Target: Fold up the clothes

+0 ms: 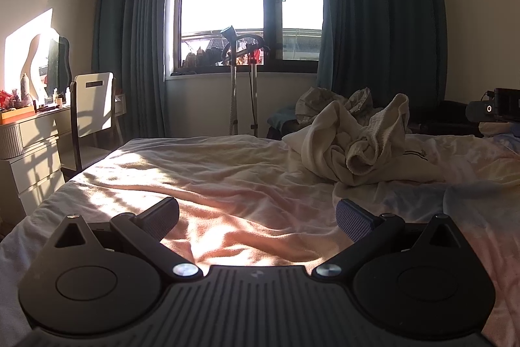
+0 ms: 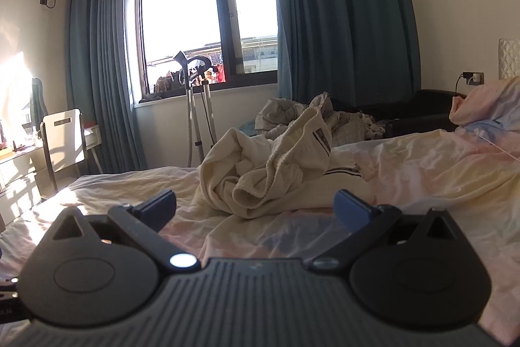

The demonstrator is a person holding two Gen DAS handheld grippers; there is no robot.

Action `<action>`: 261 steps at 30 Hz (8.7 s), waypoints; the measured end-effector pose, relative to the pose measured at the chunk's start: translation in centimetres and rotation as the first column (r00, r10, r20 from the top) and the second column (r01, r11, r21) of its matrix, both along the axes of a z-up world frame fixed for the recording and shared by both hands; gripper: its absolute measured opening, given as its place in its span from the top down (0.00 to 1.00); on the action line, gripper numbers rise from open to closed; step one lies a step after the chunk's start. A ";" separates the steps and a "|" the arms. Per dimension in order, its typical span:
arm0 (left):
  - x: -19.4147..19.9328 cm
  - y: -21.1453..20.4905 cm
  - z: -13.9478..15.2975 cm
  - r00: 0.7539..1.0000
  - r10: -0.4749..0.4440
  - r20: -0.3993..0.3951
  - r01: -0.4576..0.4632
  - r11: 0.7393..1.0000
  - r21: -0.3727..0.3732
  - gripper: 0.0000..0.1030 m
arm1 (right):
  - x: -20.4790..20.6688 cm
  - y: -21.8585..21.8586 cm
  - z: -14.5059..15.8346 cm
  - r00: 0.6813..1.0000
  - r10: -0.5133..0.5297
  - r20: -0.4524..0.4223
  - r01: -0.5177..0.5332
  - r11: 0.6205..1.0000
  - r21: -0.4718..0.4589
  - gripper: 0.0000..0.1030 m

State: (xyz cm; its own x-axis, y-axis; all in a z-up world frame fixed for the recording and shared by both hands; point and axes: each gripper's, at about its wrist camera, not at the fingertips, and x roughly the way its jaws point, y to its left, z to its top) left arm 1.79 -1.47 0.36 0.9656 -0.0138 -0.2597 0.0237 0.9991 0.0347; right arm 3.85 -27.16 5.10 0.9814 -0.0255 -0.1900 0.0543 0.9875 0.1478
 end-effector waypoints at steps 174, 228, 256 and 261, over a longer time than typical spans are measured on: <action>22.2 25.2 -0.3 0.955 0.047 -0.293 -0.273 0.529 -0.803 0.14 | 12.6 3.1 -10.4 0.959 0.246 -0.142 -0.230 0.966 0.117 0.00; 15.1 31.9 -9.5 0.916 0.125 -0.380 -0.397 0.411 -0.821 0.77 | 28.4 -25.6 -10.7 0.918 -0.272 -0.288 0.389 0.760 0.520 0.93; 14.2 27.1 3.7 0.900 0.256 -0.352 -0.377 0.862 -0.338 0.19 | 15.2 -6.6 -6.0 0.952 0.032 -0.304 -0.022 0.999 0.035 0.40; 20.4 31.0 3.2 0.949 0.142 -0.280 -0.270 0.825 -0.497 0.19 | 13.2 -2.0 -4.7 0.940 0.154 -0.305 -0.127 0.986 0.108 0.25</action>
